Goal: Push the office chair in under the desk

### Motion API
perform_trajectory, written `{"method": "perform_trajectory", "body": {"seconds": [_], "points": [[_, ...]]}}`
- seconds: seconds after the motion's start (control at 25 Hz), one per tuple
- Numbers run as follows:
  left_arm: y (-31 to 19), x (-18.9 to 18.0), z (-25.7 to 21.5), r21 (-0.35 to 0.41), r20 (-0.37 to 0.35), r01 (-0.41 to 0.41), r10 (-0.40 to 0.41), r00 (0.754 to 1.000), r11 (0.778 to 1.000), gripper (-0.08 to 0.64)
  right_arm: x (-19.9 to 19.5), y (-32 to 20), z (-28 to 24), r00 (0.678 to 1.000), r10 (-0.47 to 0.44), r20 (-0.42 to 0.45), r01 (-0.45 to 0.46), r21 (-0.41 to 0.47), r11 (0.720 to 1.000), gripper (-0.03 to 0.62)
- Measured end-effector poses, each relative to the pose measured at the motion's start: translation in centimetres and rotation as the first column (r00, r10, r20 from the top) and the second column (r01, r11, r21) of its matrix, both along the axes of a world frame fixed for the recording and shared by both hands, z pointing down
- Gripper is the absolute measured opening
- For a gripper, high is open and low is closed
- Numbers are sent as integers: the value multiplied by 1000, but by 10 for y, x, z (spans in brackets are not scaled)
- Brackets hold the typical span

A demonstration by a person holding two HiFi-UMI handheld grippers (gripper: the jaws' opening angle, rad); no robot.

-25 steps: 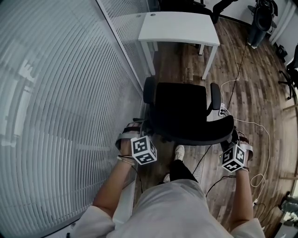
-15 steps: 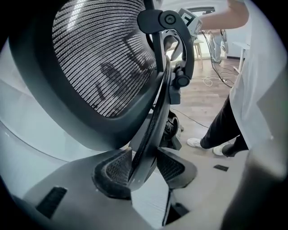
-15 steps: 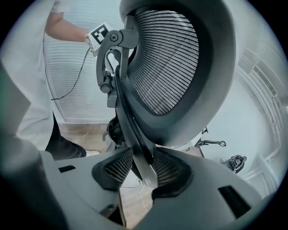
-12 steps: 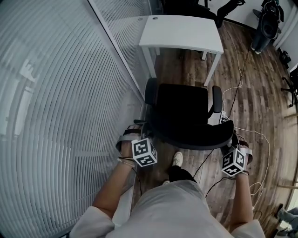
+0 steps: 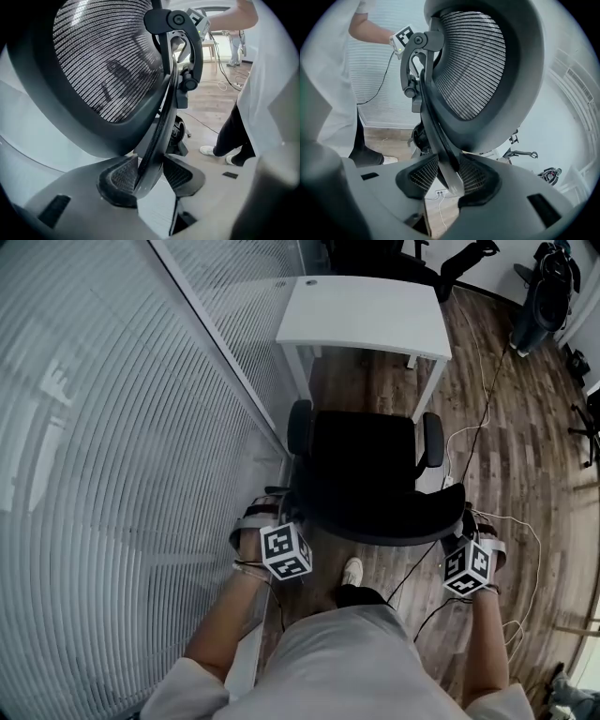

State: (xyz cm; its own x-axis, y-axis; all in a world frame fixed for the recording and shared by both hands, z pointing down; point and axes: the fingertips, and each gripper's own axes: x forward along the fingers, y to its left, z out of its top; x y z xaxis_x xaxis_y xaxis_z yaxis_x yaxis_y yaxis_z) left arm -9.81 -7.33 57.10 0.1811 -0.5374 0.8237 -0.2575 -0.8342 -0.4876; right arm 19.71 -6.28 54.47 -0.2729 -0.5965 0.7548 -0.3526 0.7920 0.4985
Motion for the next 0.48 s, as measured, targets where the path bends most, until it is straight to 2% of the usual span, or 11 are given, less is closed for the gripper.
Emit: {"method": "perform_trajectory", "body": {"seconds": [0.48], "points": [[-52,-2,5,2,0,47,-47,999,999,184,-1,-57,4,1000,-9,4,9,13,1000,149]]}}
